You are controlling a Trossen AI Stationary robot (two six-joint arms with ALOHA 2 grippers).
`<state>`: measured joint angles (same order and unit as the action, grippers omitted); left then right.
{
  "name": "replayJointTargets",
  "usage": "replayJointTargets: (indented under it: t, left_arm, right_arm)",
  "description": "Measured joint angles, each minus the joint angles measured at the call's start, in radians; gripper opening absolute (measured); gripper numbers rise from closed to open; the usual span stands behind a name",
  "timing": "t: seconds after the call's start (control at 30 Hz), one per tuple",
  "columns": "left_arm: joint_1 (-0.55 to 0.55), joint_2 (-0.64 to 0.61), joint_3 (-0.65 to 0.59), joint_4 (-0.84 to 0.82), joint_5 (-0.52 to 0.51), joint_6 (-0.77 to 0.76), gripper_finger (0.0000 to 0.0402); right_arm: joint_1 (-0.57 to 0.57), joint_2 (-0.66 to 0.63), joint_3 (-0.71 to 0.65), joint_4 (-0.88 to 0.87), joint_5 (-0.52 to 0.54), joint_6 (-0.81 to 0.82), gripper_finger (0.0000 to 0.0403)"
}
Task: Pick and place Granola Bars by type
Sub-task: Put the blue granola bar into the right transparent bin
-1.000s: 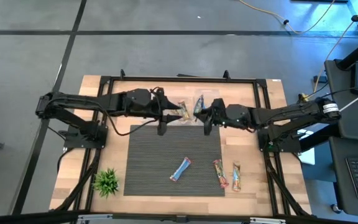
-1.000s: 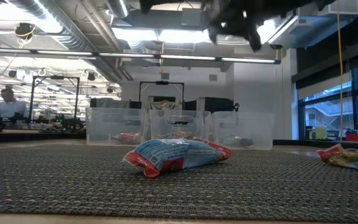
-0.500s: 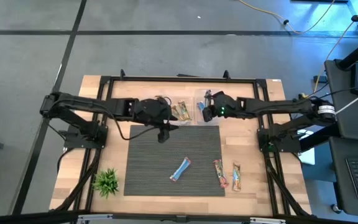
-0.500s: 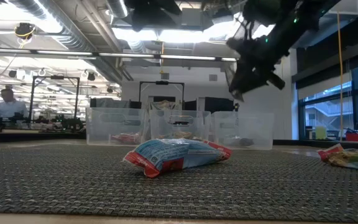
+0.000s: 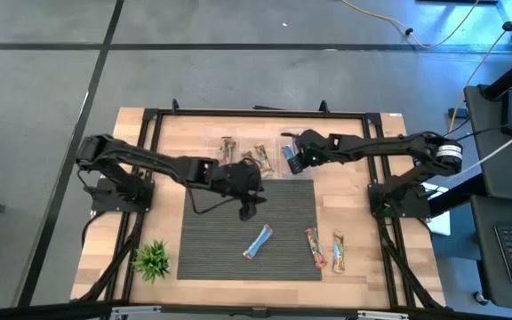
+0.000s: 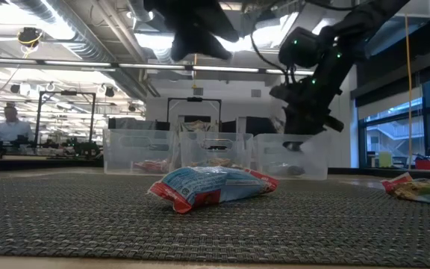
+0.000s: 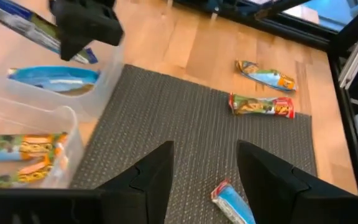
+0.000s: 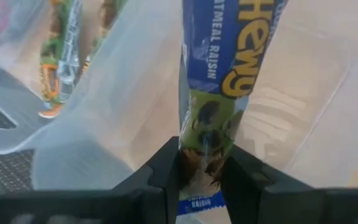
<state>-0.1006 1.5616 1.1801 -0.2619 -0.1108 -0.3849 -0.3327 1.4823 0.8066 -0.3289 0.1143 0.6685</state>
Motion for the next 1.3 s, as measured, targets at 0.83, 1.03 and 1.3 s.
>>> replayJointTargets:
  t: [0.83, 1.03, 1.3]
  left_arm:
    - [-0.027, 0.285, 0.000, 0.118, 0.038, -0.221, 0.0173]
    - [-0.027, 0.295, 0.000, 0.172, 0.050, -0.260, 0.0187]
    - [-0.029, 0.294, 0.000, 0.251, 0.107, -0.250, 0.0229]
  right_arm:
    - [-0.012, 0.024, 0.000, -0.007, -0.041, -0.209, 0.0100]
    - [-0.012, 0.024, 0.000, -0.006, -0.041, -0.208, 0.0100]
    - [-0.012, 0.024, 0.000, -0.006, -0.041, -0.208, 0.0100]
